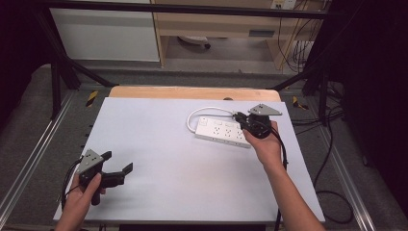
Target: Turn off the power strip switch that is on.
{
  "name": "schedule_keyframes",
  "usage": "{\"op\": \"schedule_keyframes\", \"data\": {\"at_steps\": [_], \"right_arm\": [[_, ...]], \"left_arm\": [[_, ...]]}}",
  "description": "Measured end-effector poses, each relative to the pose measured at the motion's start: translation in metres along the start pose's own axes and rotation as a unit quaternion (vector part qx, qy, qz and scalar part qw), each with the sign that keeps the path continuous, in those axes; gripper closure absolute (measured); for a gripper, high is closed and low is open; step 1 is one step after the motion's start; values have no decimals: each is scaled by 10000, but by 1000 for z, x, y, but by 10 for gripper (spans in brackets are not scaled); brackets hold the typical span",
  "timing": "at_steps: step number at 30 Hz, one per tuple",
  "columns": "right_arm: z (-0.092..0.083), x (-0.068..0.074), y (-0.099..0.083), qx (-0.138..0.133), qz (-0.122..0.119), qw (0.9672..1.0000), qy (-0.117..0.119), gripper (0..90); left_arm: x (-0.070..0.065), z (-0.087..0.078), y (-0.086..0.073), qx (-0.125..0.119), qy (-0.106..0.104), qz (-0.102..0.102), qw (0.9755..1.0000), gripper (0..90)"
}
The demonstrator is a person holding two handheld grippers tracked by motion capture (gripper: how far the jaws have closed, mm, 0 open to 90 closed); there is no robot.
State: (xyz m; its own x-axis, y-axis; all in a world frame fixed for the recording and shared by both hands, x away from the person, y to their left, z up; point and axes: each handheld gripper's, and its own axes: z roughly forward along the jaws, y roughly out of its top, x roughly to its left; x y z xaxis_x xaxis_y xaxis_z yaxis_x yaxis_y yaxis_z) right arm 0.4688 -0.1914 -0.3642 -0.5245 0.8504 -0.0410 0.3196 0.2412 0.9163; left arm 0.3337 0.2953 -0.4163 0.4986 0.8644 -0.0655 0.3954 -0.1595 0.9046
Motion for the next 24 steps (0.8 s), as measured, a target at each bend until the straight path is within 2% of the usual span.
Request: {"op": "schedule_keyframes", "data": {"at_steps": [4, 8, 13, 18, 22, 24], "right_arm": [[8, -2, 6, -17, -23, 10000, -24, 893], [14, -2, 11, 10, -2, 10000, -9, 900], [30, 1, 14, 86, -57, 9999, 37, 900], [46, 5, 15, 54, 100, 9999, 60, 900], [51, 7, 14, 36, 154, 9999, 54, 900], [54, 7, 13, 44, 217, 9997, 45, 900]], "left_arm": [[-1, 0, 0, -6, -12, -1, 10000, 53], [0, -1, 0, -33, -7, -41, 10000, 54], [-2, 1, 2, -62, -21, 32, 10000, 54], [-3, 1, 3, -122, -62, 0, 9999, 50], [-2, 6, 6, -153, -54, 7, 9999, 56], [-1, 9, 8, -210, -118, -47, 9997, 55]]}}
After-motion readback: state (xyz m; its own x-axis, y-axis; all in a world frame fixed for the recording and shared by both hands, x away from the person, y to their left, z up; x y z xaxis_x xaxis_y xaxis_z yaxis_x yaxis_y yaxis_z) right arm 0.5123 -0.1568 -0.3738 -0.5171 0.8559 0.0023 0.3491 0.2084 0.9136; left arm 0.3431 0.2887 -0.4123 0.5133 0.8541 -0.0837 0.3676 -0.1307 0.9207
